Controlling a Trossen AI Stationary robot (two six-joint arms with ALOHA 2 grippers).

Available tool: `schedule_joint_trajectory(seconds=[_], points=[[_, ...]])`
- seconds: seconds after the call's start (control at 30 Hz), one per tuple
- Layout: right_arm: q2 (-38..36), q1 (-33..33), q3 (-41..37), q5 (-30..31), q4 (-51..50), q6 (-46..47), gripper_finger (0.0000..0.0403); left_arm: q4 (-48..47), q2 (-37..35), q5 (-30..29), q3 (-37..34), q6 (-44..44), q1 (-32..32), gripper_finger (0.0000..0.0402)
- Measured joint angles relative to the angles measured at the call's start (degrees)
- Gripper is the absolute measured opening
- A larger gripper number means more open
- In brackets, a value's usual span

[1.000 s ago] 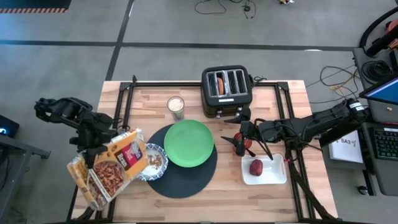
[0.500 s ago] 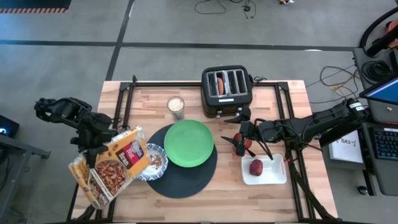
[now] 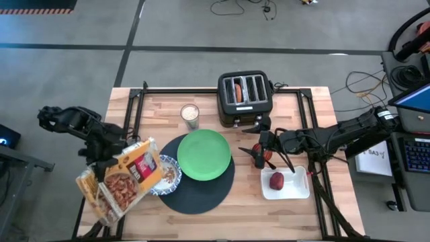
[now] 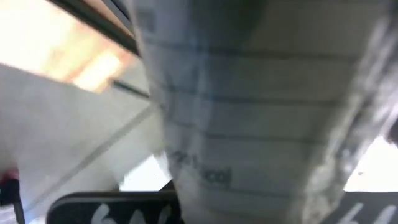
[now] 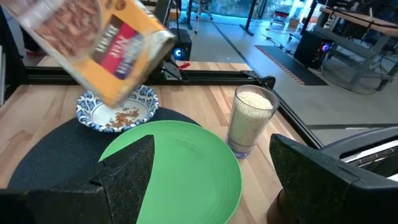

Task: Arrange a breakfast setting
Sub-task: Pour the cereal from the cereal box into the white bowl

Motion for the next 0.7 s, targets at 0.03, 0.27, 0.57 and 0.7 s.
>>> schedule_joint_trajectory(seconds=[0.03,0.27,0.57,0.7], points=[[0.0,0.0,0.0,0.0,0.0,0.0,0.0309,0.0,0.2,1.5,0.5,0.4,0.0,0.0002],[0.0,0.0,0.0,0.0,0.0,-0.6,0.0309,-0.8,-0.3,-1.5,0.4,-0.8,0.0,0.0002],[0.0,-0.1,0.0,0.0,0.0,-0.6,0.0309,-0.1,0.5,-1.4,0.2,-1.3,0.0,0.0002],[0.0,-0.1,0.0,0.0,0.0,-0.5,0.0309,-0.1,0.5,-2.6,-0.4,-0.8,-0.1,0.0002]])
